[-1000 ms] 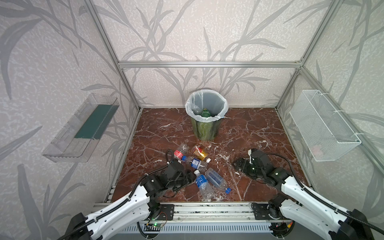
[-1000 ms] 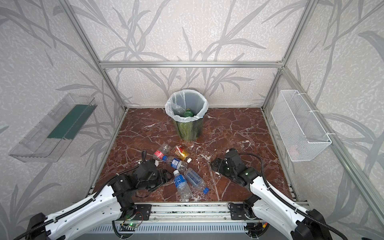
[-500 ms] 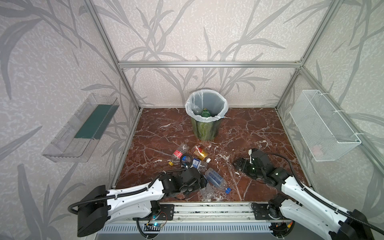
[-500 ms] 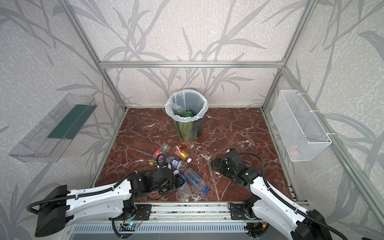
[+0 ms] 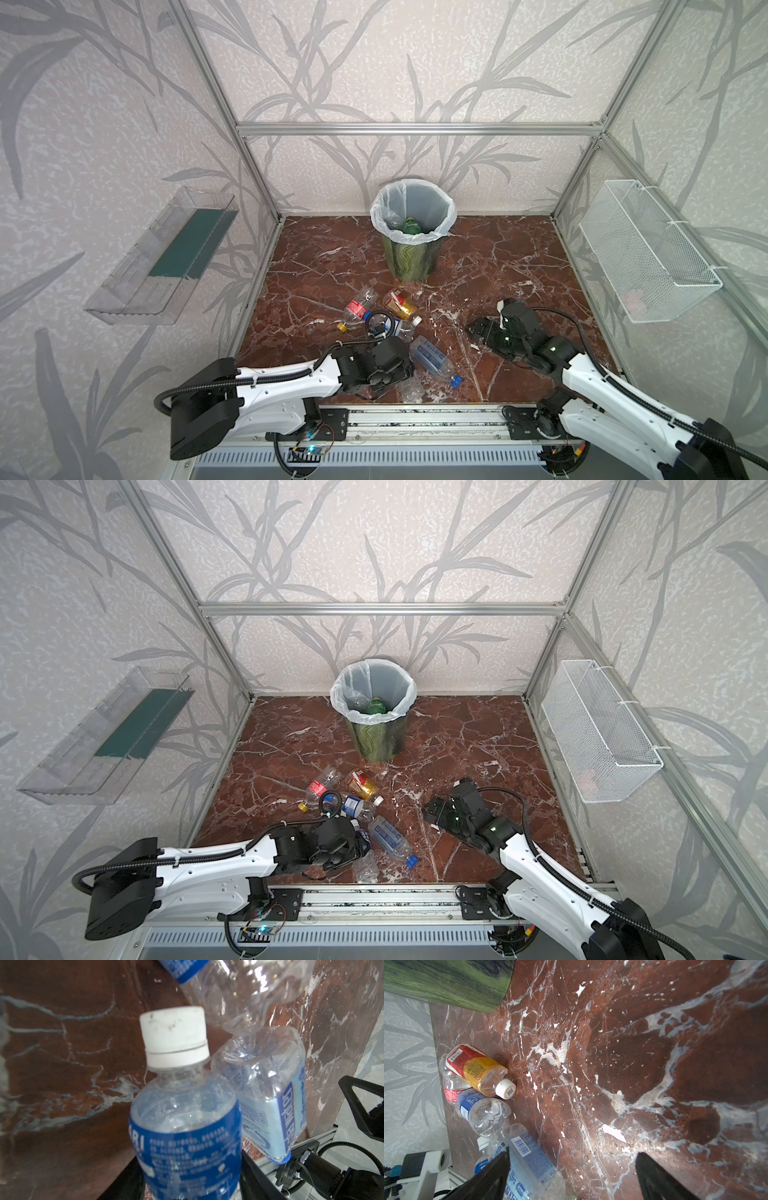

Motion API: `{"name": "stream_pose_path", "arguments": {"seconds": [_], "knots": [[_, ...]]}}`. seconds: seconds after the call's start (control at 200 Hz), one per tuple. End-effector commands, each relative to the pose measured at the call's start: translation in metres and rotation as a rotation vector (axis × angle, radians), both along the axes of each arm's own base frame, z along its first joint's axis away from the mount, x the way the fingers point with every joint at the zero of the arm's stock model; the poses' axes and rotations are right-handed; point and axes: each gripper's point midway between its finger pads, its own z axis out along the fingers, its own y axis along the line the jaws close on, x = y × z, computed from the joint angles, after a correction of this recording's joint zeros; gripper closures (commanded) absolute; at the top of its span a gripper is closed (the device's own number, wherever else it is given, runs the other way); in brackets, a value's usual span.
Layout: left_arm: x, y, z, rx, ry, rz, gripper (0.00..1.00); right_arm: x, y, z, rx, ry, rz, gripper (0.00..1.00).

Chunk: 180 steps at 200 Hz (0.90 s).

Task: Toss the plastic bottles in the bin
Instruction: 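Lower the left gripper onto the white-capped blue-label bottle and grasp it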

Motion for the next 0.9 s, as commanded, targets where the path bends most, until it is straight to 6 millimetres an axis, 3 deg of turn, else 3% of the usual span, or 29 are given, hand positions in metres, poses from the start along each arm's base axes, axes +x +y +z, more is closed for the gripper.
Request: {"name": "stream_pose_path", "arguments": {"seconds": [0.0,0.25,0.43,0.605,0.715,0.83,0.895], "knots": [[0.005,0.030,-0.006,0.102,-0.011,0.076,0.38,0.002,-0.002,0.000,-0.004,-0.018,-0.011,0.06],[0.008,0.093,-0.016,0.156,0.004,0.194,0.38,0.003,0.000,-0.002,-0.005,-0.013,-0.009,0.06],[0.004,0.121,-0.013,0.142,-0.004,0.253,0.39,0.003,0.000,-0.003,-0.008,-0.009,-0.010,0.06],[0.006,0.123,-0.002,0.056,-0.034,0.284,0.40,0.004,0.000,-0.004,-0.011,-0.003,-0.009,0.06],[0.014,0.117,0.017,0.008,-0.080,0.282,0.40,0.004,0.000,-0.003,-0.012,-0.004,-0.010,0.06],[0.030,0.106,0.049,-0.070,-0.147,0.292,0.38,0.006,0.001,-0.001,-0.008,-0.008,-0.014,0.06],[0.046,0.095,0.082,-0.159,-0.208,0.302,0.38,0.007,0.002,0.002,-0.002,-0.013,-0.013,0.06]]}}
